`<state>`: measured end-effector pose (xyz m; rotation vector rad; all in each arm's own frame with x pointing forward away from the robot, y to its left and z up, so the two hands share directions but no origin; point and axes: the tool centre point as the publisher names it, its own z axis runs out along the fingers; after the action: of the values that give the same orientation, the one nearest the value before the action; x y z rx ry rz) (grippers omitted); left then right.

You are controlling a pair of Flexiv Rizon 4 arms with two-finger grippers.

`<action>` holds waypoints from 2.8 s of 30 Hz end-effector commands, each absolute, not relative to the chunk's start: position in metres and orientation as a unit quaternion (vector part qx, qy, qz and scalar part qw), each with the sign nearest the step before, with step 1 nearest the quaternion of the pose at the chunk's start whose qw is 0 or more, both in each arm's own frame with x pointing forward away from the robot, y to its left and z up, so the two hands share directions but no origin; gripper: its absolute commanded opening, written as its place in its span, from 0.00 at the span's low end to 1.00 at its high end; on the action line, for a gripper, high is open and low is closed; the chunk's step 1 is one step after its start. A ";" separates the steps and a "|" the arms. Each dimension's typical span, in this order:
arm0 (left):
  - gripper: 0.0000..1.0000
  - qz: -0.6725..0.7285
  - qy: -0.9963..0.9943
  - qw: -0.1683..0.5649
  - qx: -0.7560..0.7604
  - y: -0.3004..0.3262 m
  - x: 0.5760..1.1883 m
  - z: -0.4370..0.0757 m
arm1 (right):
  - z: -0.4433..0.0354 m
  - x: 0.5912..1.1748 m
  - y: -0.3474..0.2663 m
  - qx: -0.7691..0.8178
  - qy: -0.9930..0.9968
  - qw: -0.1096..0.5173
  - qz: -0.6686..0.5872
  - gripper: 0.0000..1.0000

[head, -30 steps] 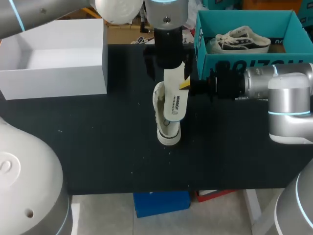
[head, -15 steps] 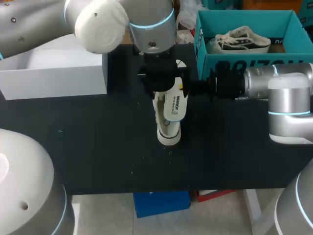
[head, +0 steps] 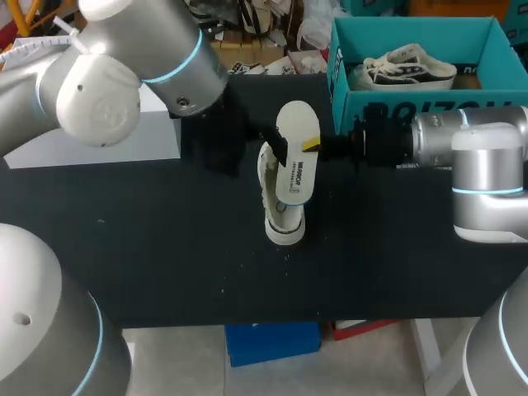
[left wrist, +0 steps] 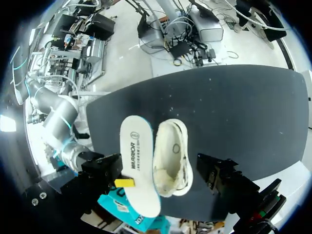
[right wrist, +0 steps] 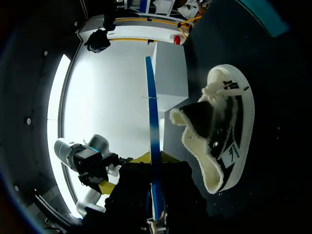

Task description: Take the shoe out of the shoebox, open the shoe tongue, remove and reinsert the insole, then place the shoe into the shoebox

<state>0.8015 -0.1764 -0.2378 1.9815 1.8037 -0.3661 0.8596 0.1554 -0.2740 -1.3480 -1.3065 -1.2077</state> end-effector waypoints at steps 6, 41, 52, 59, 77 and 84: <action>1.00 -0.270 0.590 0.372 0.664 -0.166 0.797 -0.244 | -0.274 0.859 0.157 -0.544 -0.526 0.438 -0.486 0.00; 1.00 -0.436 0.479 0.512 0.565 -0.167 0.801 -0.254 | -0.274 0.859 0.157 -0.544 -0.526 0.438 -0.486 0.00; 1.00 -0.383 0.520 0.540 0.540 -0.179 0.819 -0.257 | -0.274 0.859 0.157 -0.544 -0.526 0.438 -0.486 0.00; 0.85 -0.399 0.517 0.551 0.519 -0.188 0.834 -0.257 | -0.274 0.859 0.157 -0.544 -0.526 0.438 -0.486 0.00; 0.49 -0.428 0.513 0.551 0.500 -0.216 0.858 -0.266 | -0.274 0.859 0.157 -0.544 -0.526 0.438 -0.486 0.00; 0.47 -0.425 0.516 0.550 0.501 -0.224 0.863 -0.269 | -0.274 0.859 0.157 -0.544 -0.526 0.438 -0.486 0.00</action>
<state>0.8595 -0.2178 -0.2669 1.1870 1.2227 -1.0119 0.8596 0.1555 -0.2740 -1.3482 -1.3064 -1.2080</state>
